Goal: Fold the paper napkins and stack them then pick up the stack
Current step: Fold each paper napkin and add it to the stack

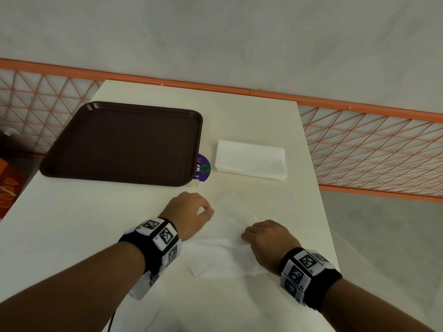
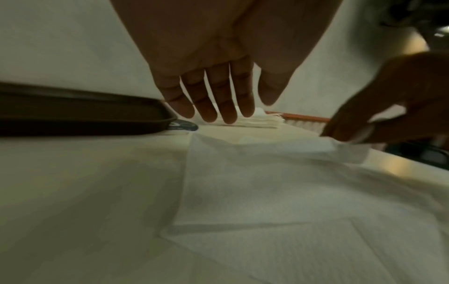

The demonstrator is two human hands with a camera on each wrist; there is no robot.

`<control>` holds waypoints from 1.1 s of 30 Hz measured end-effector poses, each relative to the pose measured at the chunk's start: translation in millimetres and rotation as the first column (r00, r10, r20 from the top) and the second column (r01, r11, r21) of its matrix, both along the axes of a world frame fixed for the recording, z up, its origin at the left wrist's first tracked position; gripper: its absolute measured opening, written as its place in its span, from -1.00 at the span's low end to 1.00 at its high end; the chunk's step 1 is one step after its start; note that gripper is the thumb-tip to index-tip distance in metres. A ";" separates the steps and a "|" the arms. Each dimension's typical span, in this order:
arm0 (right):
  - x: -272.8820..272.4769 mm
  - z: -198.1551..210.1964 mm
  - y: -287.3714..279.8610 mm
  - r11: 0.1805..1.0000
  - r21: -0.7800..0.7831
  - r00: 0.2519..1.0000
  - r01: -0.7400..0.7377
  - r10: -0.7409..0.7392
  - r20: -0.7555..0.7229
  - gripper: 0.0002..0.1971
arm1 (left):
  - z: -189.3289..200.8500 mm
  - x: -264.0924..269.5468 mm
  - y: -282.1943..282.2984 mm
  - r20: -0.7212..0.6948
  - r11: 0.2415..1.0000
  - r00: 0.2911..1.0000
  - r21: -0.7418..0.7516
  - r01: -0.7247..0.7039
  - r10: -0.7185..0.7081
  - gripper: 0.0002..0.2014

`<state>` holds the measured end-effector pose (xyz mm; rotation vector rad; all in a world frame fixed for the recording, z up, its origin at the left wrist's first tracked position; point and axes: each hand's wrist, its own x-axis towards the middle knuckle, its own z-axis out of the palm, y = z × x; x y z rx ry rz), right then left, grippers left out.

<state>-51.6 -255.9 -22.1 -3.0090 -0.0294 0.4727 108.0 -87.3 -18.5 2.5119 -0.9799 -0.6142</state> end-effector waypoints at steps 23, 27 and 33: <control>1.1 -11.8 13.2 0.916 0.116 0.914 0.384 -0.359 -0.188 -0.62 | -8.0 -38.8 -5.2 -0.044 0.843 0.903 0.341 0.416 -0.428 -0.53; 2.6 -15.0 18.0 0.925 0.068 0.918 0.375 -0.360 -0.169 -0.56 | -11.9 -39.8 -3.6 -0.005 0.827 0.886 0.355 0.435 -0.464 -0.51; 1.7 -19.4 17.1 0.932 0.025 0.926 0.363 -0.358 -0.118 -0.60 | -16.6 -31.9 2.6 0.036 0.801 0.844 0.340 0.493 -0.534 -0.43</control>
